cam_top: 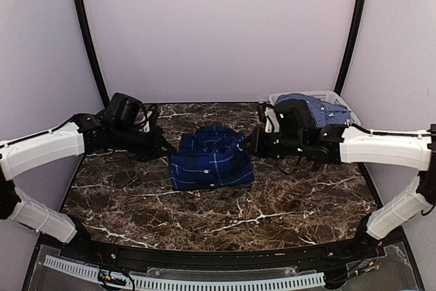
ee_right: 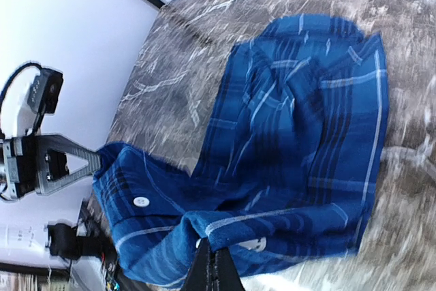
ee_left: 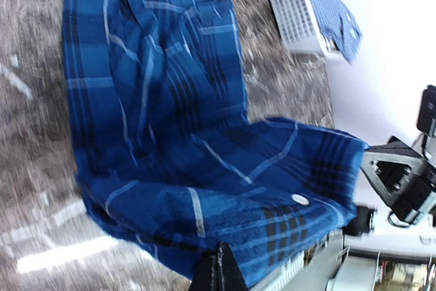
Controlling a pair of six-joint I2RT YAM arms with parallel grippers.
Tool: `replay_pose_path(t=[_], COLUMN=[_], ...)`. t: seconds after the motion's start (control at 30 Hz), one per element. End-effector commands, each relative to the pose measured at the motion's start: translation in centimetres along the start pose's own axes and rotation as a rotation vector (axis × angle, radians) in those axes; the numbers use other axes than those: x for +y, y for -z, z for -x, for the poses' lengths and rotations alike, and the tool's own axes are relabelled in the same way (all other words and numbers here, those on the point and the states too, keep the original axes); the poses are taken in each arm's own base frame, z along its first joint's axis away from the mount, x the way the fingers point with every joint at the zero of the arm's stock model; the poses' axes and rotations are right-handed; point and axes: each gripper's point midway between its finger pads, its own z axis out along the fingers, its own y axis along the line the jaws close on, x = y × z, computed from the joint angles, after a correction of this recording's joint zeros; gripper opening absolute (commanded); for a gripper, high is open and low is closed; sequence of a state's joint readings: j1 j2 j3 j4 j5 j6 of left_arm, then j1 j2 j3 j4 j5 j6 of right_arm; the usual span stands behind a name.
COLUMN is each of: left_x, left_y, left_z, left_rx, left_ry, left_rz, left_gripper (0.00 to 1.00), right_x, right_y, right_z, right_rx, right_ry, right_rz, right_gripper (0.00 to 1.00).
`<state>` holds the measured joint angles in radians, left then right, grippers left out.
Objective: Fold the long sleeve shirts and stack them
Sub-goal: Fold the 2/3-rectangle-folded shirt at the center of the board.
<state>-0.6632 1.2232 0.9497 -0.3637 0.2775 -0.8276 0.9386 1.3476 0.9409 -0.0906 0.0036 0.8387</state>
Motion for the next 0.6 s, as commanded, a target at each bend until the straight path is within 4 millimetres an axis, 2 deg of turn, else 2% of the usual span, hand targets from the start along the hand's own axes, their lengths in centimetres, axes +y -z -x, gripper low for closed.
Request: replay_pose_path(t=[0.0, 0.03, 0.07, 0.1, 0.13, 0.17, 0.2, 0.23, 0.27, 0.3, 0.37, 0.43, 0.5, 0.57], left_x=[0.2, 2.6, 1.6, 4.2, 3.8, 6.1, 6.0, 8.1, 9.2, 9.7, 10.5, 10.9, 11.1, 11.8], left_y=[-3.5, -6.1, -6.6, -9.5, -9.9, -12.9, -13.5, -15.9, -17.5, -18.1, -19.2, -19.7, -19.8, -19.6], left_z=[7.5, 8.6, 11.2, 11.7, 14.4, 14.2, 16.1, 15.7, 16.3, 16.6, 16.9, 16.5, 15.8, 13.5], left_rx=[-0.039, -0.01, -0.052, -0.009, -0.051, -0.006, -0.04, -0.009, -0.011, -0.013, -0.01, 0.0, 0.015, 0.044], left_ry=[-0.06, -0.02, -0.048, -0.008, -0.015, 0.029, 0.025, 0.058, 0.065, 0.063, 0.074, 0.09, 0.114, 0.154], left_rz=[-0.088, -0.052, -0.083, -0.058, -0.083, -0.058, -0.078, -0.054, -0.04, -0.028, -0.012, -0.016, -0.022, -0.025], left_gripper=[0.0, 0.0, 0.0, 0.0, 0.0, 0.0, 0.0, 0.0, 0.0, 0.0, 0.0, 0.0, 0.0, 0.0], right_x=[-3.5, -4.8, -6.3, -7.3, -9.1, -10.5, -11.7, -12.6, -13.6, -14.1, -16.0, -17.0, -17.8, -17.8], right_y=[-5.4, -6.9, -8.2, -9.9, -11.2, -12.8, -14.4, -15.8, -17.1, -18.1, -20.0, -20.7, -20.4, -19.5], right_z=[6.3, 7.4, 9.1, 10.0, 11.3, 12.0, 12.2, 12.5, 12.5, 12.5, 10.9, 9.3, 7.3, 5.0], right_rx=[-0.023, -0.022, -0.037, -0.039, -0.047, -0.043, -0.021, -0.004, 0.011, 0.015, 0.078, 0.117, 0.147, 0.175], right_ry=[0.055, 0.05, 0.04, 0.035, 0.018, 0.007, -0.007, -0.008, -0.007, 0.002, -0.002, -0.008, -0.024, -0.027], right_rz=[-0.019, -0.031, -0.045, -0.055, -0.066, -0.074, -0.072, -0.072, -0.085, -0.09, -0.123, -0.135, -0.141, -0.153], right_gripper=[0.0, 0.0, 0.0, 0.0, 0.0, 0.0, 0.0, 0.0, 0.0, 0.0, 0.0, 0.0, 0.0, 0.0])
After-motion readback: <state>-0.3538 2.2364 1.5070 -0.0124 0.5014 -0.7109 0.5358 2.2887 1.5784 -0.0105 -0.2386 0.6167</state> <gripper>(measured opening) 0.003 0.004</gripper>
